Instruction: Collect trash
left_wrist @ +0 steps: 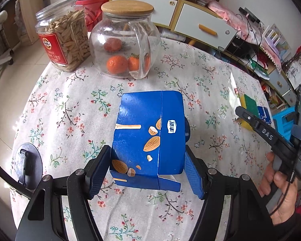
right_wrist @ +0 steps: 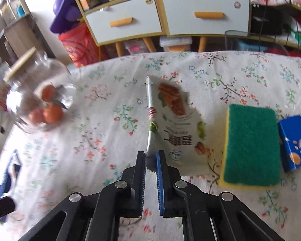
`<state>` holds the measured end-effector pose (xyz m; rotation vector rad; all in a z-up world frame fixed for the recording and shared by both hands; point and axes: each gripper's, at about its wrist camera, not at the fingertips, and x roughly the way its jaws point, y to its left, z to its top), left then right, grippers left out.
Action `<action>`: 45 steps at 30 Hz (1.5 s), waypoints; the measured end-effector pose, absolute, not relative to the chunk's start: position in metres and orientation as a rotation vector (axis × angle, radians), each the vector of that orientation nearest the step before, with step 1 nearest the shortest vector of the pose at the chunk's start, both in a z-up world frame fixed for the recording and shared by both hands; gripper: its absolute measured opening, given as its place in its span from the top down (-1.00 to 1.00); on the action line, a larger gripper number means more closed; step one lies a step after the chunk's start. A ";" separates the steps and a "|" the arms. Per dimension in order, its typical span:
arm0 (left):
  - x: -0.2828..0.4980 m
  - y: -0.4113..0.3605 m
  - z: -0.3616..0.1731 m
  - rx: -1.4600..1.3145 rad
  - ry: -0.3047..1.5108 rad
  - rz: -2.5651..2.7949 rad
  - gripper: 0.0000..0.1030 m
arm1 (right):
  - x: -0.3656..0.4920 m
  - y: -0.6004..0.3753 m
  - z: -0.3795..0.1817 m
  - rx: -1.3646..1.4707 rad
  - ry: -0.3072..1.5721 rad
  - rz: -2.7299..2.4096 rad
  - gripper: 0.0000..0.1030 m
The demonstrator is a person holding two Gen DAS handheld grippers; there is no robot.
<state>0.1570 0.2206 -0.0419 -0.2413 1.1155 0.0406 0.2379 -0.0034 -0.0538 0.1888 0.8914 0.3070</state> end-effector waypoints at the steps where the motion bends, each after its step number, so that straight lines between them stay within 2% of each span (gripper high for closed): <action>1: 0.156 0.220 -0.041 -0.246 1.113 0.036 -0.40 | 0.234 -0.008 -0.050 0.211 0.893 0.316 0.87; 8: 0.147 0.204 -0.032 -0.255 1.098 0.011 -0.40 | 0.208 -0.038 -0.026 0.321 0.885 0.344 0.92; 15: 0.144 0.190 -0.022 -0.278 1.077 -0.026 -0.40 | 0.187 -0.053 -0.011 0.280 0.878 0.336 0.91; 16: 0.144 0.189 -0.022 -0.284 1.078 -0.030 -0.40 | 0.186 -0.056 -0.011 0.280 0.886 0.327 0.84; 18: 0.144 0.189 -0.021 -0.294 1.077 -0.029 -0.40 | 0.186 -0.063 -0.015 0.315 0.907 0.320 0.55; 19: 0.145 0.189 -0.020 -0.293 1.075 -0.026 -0.40 | 0.189 -0.066 -0.020 0.355 0.935 0.314 0.07; 20: 0.146 0.190 -0.020 -0.290 1.074 -0.024 -0.40 | 0.193 -0.068 -0.025 0.395 0.956 0.305 -0.22; 25: 0.151 0.198 -0.024 -0.245 1.073 0.001 -0.40 | 0.218 -0.054 -0.033 0.430 1.030 0.312 -0.26; 29: 0.154 0.208 -0.027 -0.221 1.071 0.021 -0.40 | 0.242 -0.030 -0.037 0.435 1.061 0.332 -0.53; 42: 0.155 0.218 -0.031 -0.227 1.078 0.021 -0.40 | 0.280 0.000 -0.084 0.349 1.150 0.149 -0.53; 44: 0.154 0.216 -0.030 -0.224 1.079 0.021 -0.40 | 0.279 0.005 -0.083 0.290 1.150 0.140 -0.37; 45: 0.153 0.215 -0.030 -0.223 1.079 0.020 -0.40 | 0.278 0.007 -0.081 0.268 1.148 0.141 -0.36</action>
